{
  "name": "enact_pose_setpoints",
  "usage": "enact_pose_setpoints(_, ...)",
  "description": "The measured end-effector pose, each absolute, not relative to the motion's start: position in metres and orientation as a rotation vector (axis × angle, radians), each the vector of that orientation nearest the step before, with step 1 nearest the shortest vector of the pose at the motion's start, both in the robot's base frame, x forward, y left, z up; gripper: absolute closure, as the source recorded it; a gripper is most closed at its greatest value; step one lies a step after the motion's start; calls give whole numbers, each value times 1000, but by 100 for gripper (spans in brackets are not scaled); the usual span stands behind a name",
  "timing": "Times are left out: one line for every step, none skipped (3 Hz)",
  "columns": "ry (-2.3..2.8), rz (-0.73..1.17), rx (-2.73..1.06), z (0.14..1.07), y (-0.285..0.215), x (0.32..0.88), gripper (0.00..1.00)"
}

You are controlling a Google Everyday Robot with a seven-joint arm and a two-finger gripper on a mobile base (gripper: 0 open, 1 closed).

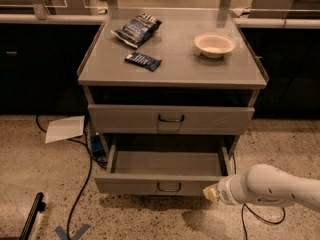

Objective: Close middle drawer

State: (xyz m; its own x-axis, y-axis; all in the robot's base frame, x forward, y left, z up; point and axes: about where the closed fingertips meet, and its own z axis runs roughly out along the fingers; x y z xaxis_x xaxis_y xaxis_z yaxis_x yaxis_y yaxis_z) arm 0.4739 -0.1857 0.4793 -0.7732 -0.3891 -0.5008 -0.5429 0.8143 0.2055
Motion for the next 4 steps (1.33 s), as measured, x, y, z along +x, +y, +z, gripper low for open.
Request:
enact_pose_setpoints(2586,462,-688,450,-188,486,100)
enact_pose_setpoints(2610,441,-683,430,-192,499,100)
enact_pose_setpoints(2620,409,-686,419,-195,517,100)
enact_pose_setpoints(2608,380,-693,418,-195,535,100)
